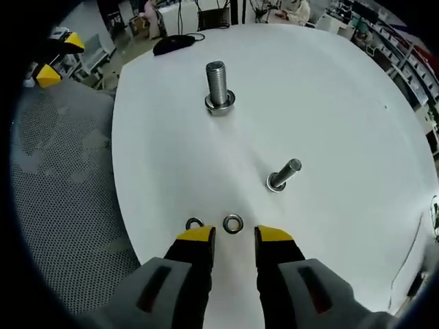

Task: Place the washer onto the threaded stud by aligning its center hole with the stud, sliding it down to the base, and recovering from edge contact or off-axis alignment until the washer reaches the visible bottom stop.

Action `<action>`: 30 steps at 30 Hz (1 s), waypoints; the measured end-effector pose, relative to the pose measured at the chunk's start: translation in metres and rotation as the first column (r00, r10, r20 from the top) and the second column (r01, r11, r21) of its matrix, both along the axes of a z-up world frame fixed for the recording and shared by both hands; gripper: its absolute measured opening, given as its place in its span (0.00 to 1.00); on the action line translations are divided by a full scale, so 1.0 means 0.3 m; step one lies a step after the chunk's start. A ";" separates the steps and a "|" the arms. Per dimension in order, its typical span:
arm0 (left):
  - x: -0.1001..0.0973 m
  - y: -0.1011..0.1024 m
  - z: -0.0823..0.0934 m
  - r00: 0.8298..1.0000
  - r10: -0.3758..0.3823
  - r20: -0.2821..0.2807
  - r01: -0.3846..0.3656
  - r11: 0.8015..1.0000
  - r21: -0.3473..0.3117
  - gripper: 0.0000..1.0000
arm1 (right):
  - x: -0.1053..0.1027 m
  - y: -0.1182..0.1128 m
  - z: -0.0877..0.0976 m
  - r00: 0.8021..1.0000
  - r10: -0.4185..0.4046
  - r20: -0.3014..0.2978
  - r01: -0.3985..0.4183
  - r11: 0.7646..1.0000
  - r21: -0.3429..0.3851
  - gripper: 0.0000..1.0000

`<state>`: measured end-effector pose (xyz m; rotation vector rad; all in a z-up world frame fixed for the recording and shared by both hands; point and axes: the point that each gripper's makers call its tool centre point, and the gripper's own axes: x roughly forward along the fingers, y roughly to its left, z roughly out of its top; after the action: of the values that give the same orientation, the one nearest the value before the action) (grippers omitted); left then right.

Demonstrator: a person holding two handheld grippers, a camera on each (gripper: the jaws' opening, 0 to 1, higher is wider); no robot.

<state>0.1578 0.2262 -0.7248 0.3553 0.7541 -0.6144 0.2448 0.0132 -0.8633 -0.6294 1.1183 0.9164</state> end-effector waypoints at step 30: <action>-0.004 -0.017 0.009 1.000 -0.028 0.005 0.028 0.999 -0.022 0.25 | 0.022 0.005 -0.020 0.990 0.142 -0.024 -0.144 0.985 -0.091 0.19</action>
<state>0.1566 0.2209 -0.7221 0.3470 0.7380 -0.6473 0.2514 0.0148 -0.8692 -0.7869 1.1473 0.9983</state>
